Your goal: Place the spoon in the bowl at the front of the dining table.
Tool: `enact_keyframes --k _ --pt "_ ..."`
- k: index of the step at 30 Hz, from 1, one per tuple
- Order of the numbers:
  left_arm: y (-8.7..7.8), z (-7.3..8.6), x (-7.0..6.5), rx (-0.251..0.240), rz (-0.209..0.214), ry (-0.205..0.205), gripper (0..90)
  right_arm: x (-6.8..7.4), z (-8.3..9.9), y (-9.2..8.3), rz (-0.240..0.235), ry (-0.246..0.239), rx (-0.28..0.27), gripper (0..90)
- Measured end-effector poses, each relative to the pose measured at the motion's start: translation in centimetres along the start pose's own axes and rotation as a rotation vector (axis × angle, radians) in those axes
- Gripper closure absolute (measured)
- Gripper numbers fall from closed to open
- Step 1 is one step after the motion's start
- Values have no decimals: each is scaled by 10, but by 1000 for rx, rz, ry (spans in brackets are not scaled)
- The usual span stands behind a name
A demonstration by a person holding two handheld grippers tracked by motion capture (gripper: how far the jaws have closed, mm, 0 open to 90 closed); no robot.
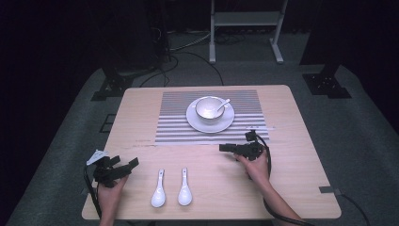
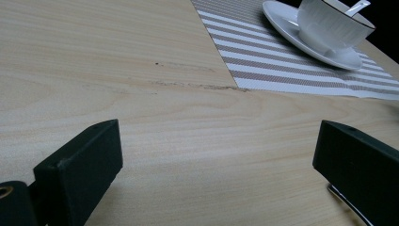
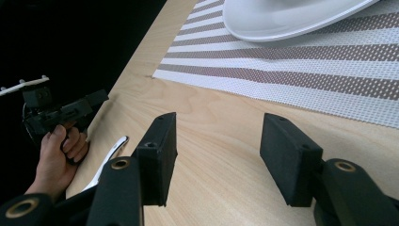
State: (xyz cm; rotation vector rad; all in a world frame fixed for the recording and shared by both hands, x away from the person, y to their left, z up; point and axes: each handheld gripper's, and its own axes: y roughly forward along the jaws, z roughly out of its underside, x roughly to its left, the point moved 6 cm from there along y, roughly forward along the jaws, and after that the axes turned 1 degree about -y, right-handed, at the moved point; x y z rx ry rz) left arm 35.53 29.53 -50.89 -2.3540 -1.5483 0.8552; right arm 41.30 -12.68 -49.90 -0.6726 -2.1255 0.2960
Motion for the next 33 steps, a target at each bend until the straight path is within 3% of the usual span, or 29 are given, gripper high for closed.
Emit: enact_keyframes --k 11,33 --pt "0 0 0 -2 -1 1 5 4 4 -6 -13 2 4 447" --pt "0 0 0 -3 -2 4 5 14 32 -15 -43 -16 30 435"
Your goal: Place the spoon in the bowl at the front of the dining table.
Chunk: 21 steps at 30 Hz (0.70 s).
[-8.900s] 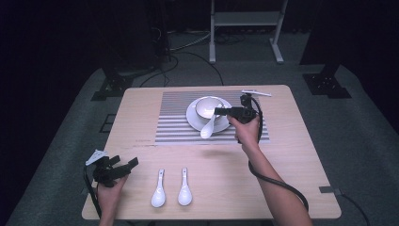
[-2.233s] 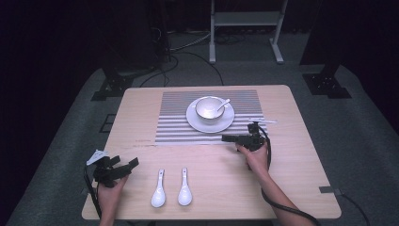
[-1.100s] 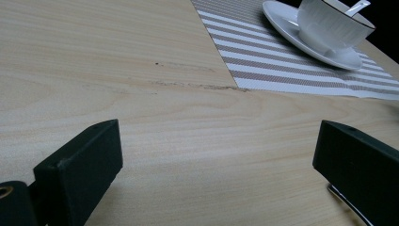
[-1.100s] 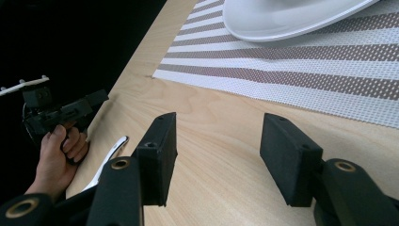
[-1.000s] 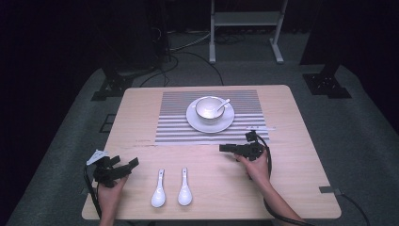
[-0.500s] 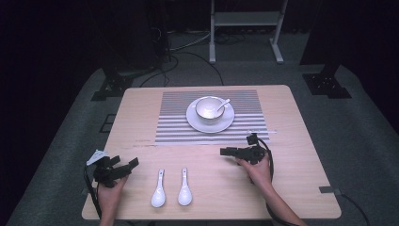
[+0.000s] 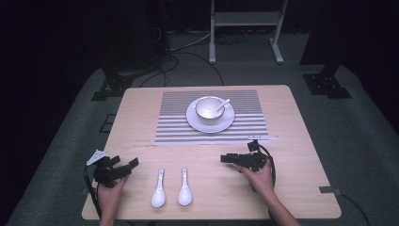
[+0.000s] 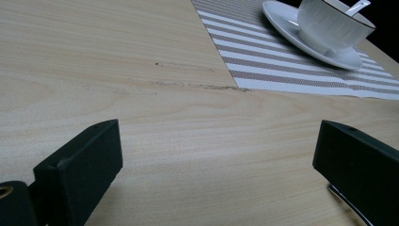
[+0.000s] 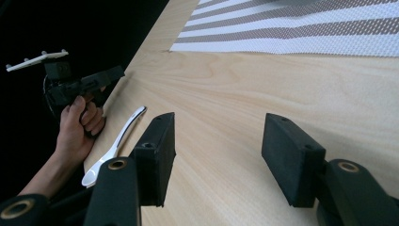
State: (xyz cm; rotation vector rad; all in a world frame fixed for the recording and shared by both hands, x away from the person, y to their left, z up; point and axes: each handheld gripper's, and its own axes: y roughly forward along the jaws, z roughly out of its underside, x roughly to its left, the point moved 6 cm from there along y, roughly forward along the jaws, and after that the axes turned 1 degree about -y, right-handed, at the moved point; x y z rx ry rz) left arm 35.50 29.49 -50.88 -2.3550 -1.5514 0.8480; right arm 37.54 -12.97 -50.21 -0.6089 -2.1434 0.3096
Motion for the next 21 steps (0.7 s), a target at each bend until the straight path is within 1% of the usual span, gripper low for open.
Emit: enact_keyframes --k 5,11,13,21 --pt "0 0 0 0 -1 1 5 2 8 -5 -3 -7 -3 434" --pt "0 0 0 1 -2 1 5 3 17 -9 -18 1 -9 432" --pt "0 0 0 1 -1 1 5 4 21 -10 -15 -5 -8 432" --pt "0 0 0 1 -2 1 5 4 32 -14 -21 1 -9 431"
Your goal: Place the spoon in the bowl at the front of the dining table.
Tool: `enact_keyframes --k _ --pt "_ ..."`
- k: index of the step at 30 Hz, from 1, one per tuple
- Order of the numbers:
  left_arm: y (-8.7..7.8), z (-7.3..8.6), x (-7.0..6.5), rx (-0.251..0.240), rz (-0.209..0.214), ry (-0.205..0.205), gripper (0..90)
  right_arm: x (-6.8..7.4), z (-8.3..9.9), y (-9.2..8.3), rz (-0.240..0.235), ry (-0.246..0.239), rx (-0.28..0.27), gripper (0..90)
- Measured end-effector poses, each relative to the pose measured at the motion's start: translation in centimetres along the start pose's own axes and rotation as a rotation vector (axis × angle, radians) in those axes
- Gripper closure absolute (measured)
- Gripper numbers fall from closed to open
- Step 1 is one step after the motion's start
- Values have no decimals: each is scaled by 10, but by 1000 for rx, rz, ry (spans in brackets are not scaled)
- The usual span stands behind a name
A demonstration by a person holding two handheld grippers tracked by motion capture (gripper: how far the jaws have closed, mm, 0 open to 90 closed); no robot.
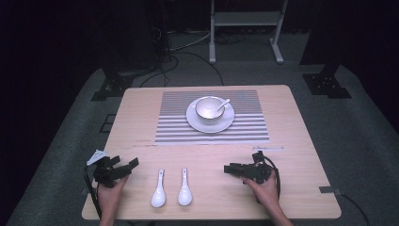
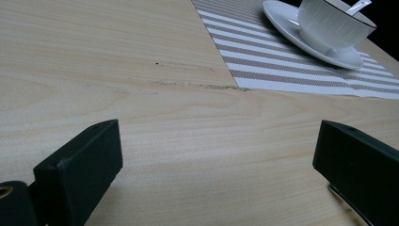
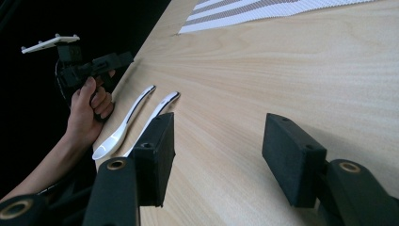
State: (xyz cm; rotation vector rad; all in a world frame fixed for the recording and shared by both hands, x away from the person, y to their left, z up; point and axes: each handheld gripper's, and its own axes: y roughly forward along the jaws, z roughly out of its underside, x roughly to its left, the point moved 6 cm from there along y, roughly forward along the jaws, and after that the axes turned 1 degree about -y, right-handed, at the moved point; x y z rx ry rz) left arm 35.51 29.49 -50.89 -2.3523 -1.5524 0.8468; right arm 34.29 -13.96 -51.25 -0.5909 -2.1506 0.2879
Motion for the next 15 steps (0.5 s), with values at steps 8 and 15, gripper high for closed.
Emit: enact_keyframes --k 8,15 --pt "0 0 0 -1 1 -2 5 1 9 -4 -7 8 -7 426" --pt "0 0 0 -1 2 -4 5 2 15 -8 -18 15 -26 396"
